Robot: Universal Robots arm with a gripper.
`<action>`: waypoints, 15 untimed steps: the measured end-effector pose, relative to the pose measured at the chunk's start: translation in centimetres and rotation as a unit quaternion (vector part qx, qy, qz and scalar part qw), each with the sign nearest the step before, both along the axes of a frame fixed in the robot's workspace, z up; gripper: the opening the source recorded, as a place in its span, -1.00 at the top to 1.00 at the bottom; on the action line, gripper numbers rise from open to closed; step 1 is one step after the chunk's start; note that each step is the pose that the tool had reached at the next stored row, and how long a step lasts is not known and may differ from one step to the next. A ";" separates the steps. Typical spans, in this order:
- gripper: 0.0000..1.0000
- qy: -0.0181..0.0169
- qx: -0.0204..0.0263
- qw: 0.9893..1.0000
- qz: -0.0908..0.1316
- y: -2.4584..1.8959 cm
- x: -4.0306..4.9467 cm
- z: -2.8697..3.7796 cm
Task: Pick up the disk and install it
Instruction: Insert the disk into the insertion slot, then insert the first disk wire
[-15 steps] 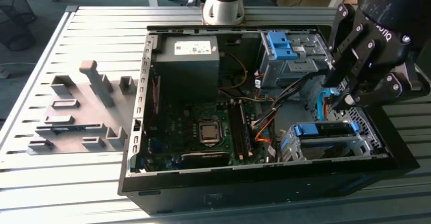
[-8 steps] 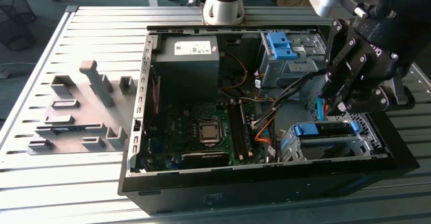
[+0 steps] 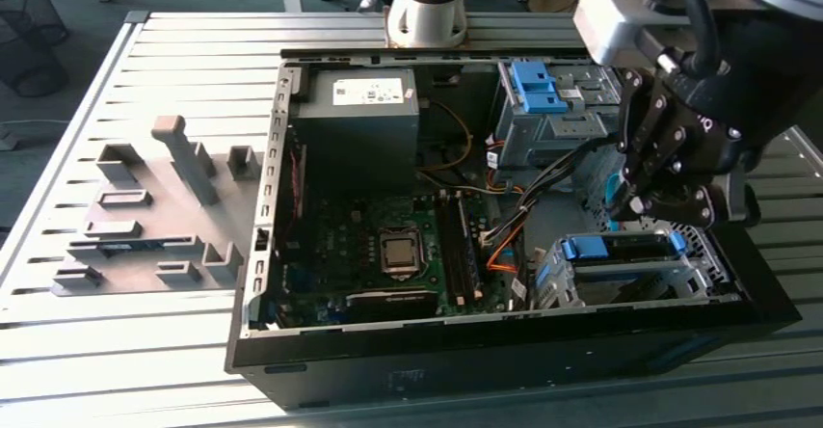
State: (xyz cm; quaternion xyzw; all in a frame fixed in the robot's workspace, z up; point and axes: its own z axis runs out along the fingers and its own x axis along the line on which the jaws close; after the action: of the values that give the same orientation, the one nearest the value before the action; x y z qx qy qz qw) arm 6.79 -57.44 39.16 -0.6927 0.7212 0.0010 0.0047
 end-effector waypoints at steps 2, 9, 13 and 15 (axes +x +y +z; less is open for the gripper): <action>0.79 0.000 0.000 1.000 0.000 -0.01 0.03 -0.35; 0.79 0.000 0.000 1.000 0.001 -0.01 0.05 -1.63; 0.79 0.001 0.000 1.000 0.001 -0.01 0.05 -2.05; 0.79 0.001 0.001 1.000 0.001 -0.01 0.05 -2.09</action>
State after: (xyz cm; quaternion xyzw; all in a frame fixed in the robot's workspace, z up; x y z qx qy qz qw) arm 6.84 -57.45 37.07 -0.6934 0.7206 0.0020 0.0049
